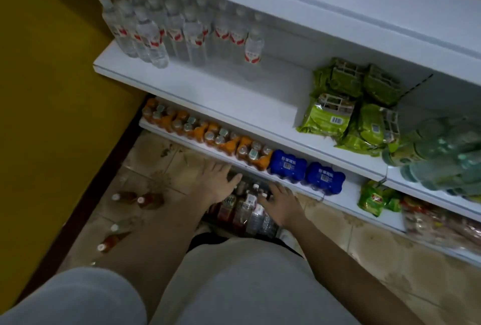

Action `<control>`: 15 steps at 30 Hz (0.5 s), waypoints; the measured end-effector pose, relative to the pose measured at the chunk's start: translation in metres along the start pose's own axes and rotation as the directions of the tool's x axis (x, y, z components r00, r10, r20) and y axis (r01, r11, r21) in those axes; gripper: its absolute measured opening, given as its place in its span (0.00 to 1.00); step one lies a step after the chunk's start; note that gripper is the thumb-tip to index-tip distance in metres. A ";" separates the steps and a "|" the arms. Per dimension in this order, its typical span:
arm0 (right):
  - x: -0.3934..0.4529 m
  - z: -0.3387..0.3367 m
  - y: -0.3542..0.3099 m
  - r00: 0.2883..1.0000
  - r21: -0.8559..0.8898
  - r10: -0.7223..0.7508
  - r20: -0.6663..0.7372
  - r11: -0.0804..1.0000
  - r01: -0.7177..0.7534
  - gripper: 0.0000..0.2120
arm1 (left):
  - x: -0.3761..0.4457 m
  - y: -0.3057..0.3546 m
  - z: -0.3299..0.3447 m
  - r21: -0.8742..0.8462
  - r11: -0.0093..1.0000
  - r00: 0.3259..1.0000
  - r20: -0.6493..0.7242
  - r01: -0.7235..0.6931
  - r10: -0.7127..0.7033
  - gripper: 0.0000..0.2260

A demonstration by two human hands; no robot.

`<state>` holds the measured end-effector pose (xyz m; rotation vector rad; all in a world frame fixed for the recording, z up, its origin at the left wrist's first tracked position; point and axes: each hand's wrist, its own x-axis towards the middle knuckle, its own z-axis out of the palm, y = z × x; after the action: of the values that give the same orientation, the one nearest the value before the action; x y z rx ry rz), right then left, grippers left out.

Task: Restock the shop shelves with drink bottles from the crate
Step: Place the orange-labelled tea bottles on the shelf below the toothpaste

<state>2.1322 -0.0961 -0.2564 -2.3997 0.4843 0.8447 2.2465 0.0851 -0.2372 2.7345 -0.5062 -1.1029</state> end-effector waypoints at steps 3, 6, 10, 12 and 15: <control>0.003 0.014 0.004 0.997 0.072 0.038 0.070 0.996 -0.043 0.34 | 0.010 -0.002 0.013 -0.084 0.995 0.991 0.126 0.052 -0.041 0.32; 0.007 0.028 0.006 0.989 0.095 0.081 0.125 0.991 -0.093 0.34 | 0.017 -0.004 0.027 -0.091 0.992 0.980 0.189 0.083 -0.065 0.32; 0.021 0.055 0.004 0.971 0.138 0.098 0.219 0.982 -0.130 0.36 | 0.026 -0.022 0.069 -0.120 0.984 0.975 0.195 0.130 -0.105 0.43; 0.035 0.070 0.002 0.962 0.174 0.115 0.247 0.971 -0.161 0.36 | 0.033 -0.034 0.093 -0.153 0.975 0.977 0.165 0.159 -0.134 0.39; 0.058 0.094 -0.003 0.956 0.292 0.095 0.279 0.940 -0.178 0.30 | 0.052 -0.054 0.126 -0.179 0.955 0.964 0.171 0.235 -0.205 0.33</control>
<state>2.1336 -0.0464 -0.3549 -1.9464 0.6348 1.0427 2.2073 0.1149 -0.3758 2.5917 -0.0998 -1.3409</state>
